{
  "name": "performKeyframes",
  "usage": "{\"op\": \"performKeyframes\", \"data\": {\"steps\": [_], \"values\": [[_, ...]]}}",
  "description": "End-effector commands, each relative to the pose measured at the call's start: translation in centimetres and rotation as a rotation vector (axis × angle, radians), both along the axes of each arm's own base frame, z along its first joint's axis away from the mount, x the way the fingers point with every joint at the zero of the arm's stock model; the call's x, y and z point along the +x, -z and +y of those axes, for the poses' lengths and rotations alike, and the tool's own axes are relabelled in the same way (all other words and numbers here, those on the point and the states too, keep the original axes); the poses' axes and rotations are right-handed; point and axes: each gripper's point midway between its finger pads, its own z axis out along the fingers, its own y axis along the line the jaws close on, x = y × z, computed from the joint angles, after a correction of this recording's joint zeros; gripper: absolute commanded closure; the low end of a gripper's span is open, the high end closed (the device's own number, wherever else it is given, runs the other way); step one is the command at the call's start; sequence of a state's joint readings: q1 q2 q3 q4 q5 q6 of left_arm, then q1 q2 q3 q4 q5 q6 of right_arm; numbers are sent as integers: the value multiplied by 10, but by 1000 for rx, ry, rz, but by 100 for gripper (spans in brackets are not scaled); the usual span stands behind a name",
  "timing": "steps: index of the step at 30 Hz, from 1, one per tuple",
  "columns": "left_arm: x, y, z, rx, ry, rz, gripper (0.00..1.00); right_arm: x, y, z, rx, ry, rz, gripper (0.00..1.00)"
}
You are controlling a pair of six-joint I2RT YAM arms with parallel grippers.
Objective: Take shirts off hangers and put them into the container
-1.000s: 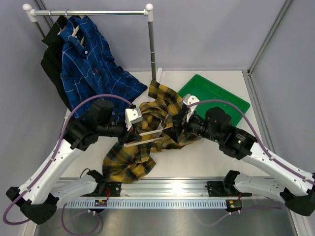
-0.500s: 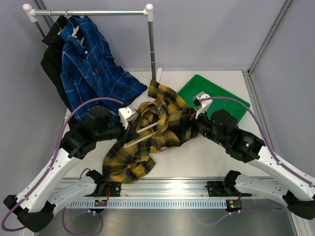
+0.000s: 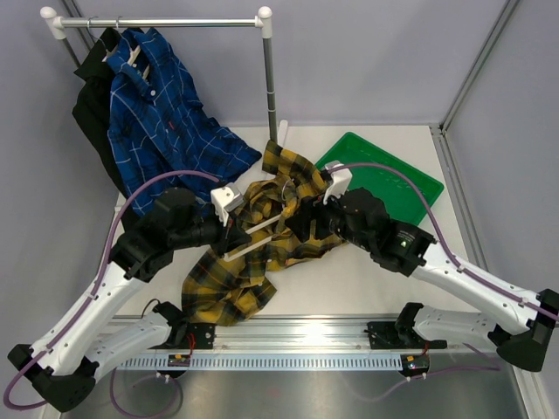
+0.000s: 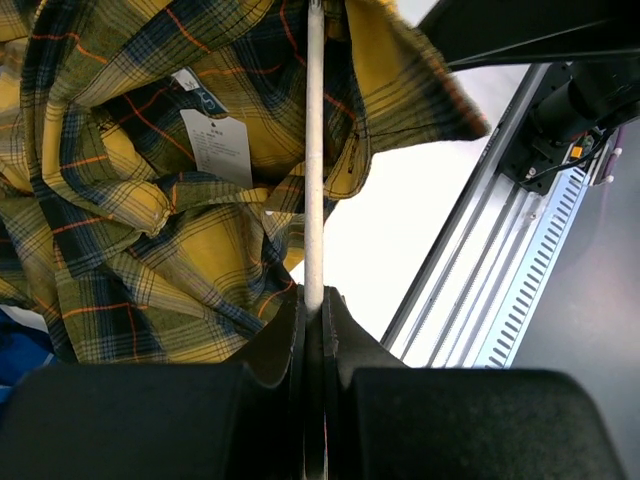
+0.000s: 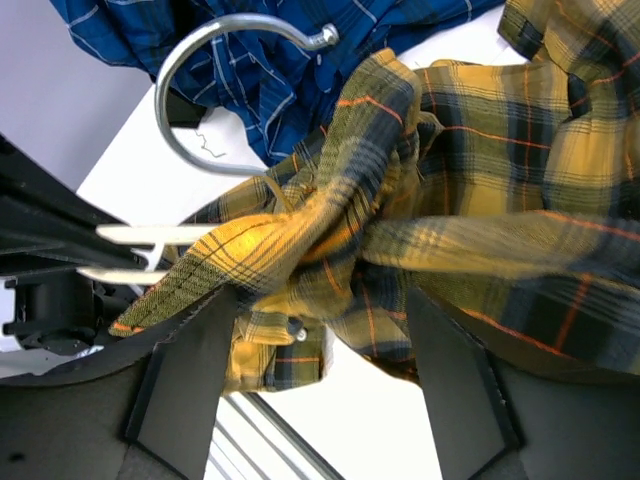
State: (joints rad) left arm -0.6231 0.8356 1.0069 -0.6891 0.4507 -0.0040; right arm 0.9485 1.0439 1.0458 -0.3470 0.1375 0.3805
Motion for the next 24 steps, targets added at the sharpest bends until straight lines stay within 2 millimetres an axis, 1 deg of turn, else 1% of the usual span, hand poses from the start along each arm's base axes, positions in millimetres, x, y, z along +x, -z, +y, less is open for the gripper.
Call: {"op": "performKeyframes", "data": {"steps": [1, 3, 4, 6, 7, 8, 9, 10, 12, 13, 16, 17, 18, 23, 24], "values": [[1, -24, -13, -99, 41, -60, 100, 8, -20, 17, 90, 5, -38, 26], [0, -25, -13, -105, 43, -60, 100, 12, -16, 21, 81, 6, -39, 32], [-1, -25, -12, -106, 43, -61, 100, 13, -15, 22, 81, 8, -37, 38], [-4, -27, -11, -112, 52, -68, 100, 15, -13, 24, 85, 13, -46, 46], [-5, -26, -11, -113, 53, -67, 100, 16, -11, 24, 85, 16, -47, 59], [-6, -27, -10, -114, 53, -70, 100, 17, -6, 23, 80, 26, -44, 66], [-7, -26, -9, -112, 51, -71, 100, 19, -6, 21, 80, 42, -49, 73], [-7, -25, -8, -109, 47, -71, 100, 20, -5, 20, 77, 48, -49, 86], [-8, -26, -5, -106, 32, -75, 100, 22, -2, 14, 64, 75, -52, 96], [-7, -26, -3, -103, 23, -73, 100, 24, -2, 11, 61, 92, -54, 100], [-6, -25, 2, -88, -14, -68, 100, 28, 1, -2, 25, 140, -72, 100], [-7, -23, 5, -76, -25, -60, 100, 31, 4, -10, 1, 173, -75, 100], [-6, -23, 8, -70, -40, -62, 100, 30, 2, -14, -4, 189, -81, 100], [-12, -19, 18, -49, -70, -48, 100, 37, 9, -43, -86, 294, -107, 100], [-12, -18, 20, -44, -81, -50, 100, 37, 8, -48, -92, 308, -114, 100]]}}
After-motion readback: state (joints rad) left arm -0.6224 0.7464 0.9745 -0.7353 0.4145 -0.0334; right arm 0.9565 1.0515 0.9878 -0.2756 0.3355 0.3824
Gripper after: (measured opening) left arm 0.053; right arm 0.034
